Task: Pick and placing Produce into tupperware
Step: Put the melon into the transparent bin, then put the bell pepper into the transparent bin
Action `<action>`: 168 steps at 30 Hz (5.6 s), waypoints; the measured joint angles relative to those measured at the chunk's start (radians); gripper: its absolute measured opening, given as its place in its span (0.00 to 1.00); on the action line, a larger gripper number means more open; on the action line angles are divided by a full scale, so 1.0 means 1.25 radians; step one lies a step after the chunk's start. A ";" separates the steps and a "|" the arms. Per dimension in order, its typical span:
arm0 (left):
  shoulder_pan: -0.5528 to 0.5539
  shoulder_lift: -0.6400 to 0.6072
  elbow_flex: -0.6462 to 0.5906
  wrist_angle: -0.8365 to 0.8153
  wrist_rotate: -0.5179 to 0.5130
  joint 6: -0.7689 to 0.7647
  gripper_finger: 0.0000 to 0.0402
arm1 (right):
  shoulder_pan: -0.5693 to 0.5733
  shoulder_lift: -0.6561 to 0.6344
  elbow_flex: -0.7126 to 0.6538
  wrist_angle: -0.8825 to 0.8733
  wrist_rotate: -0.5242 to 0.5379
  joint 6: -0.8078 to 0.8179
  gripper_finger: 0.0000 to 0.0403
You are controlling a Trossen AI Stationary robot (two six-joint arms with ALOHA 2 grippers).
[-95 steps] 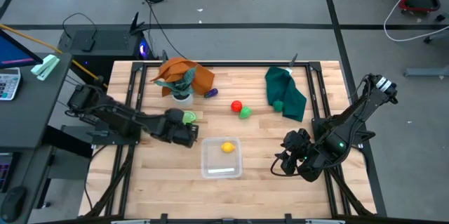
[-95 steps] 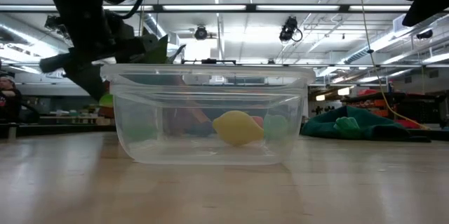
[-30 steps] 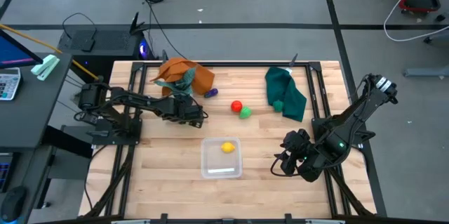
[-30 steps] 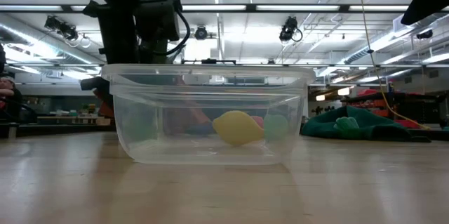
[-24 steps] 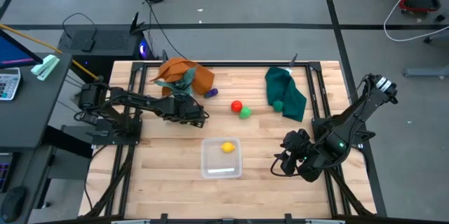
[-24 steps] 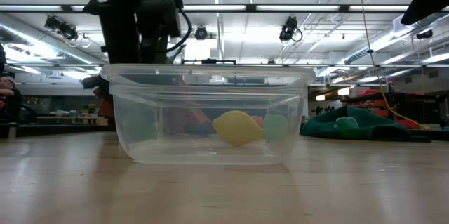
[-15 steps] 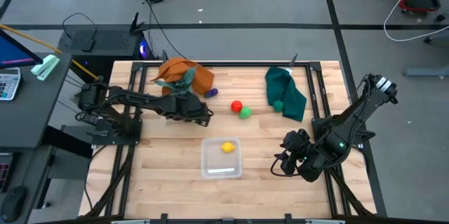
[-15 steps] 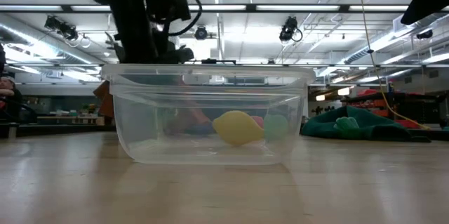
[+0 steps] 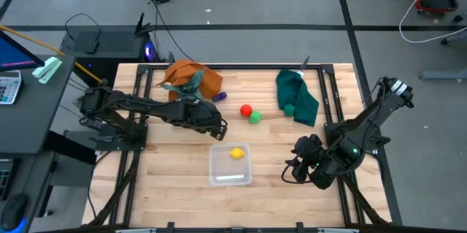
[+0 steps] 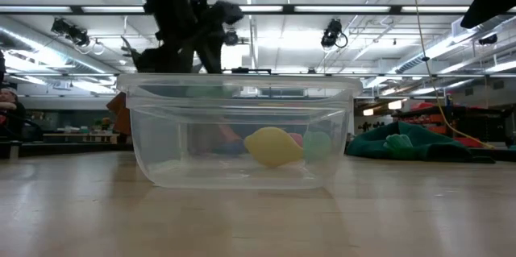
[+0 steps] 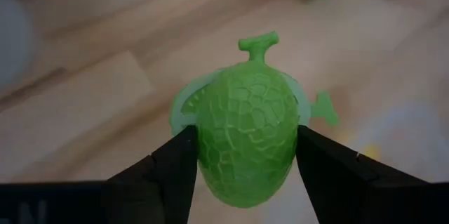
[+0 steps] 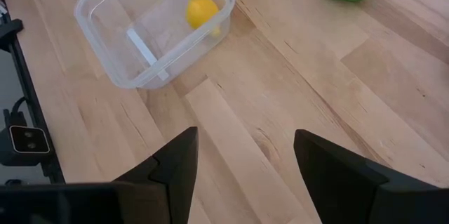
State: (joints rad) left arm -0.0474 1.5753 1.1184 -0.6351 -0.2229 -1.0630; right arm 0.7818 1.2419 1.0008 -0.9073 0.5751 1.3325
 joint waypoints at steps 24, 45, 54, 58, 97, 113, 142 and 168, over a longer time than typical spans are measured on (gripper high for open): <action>-0.210 0.008 0.078 0.045 0.048 -0.149 0.56 | 0.000 0.000 0.000 0.003 -0.005 -0.006 0.49; -0.237 0.170 0.156 0.170 0.098 -0.085 0.55 | 0.000 0.000 0.000 0.028 -0.026 -0.037 0.49; -0.228 0.245 0.225 0.040 0.119 -0.038 0.56 | 0.000 0.000 0.000 0.040 -0.028 -0.044 0.49; -0.228 0.264 0.234 0.044 0.129 -0.027 0.56 | 0.000 0.000 0.000 0.041 -0.029 -0.046 0.49; -0.225 0.273 0.232 0.015 0.185 -0.017 0.60 | 0.000 0.000 0.000 0.048 -0.027 -0.058 0.49; -0.236 0.301 0.232 0.018 0.195 -0.019 0.58 | 0.000 0.000 0.000 0.048 -0.027 -0.058 0.49; -0.235 0.308 0.232 0.034 0.203 -0.013 0.72 | 0.000 0.000 0.000 0.054 -0.028 -0.057 0.49; -0.036 0.275 0.535 -0.138 0.109 0.284 0.72 | 0.000 0.000 0.000 0.053 -0.031 -0.057 0.49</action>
State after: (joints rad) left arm -0.0927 1.9194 1.7870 -0.8076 -0.0861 -0.7085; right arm 0.7822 1.2423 1.0008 -0.8406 0.5365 1.2611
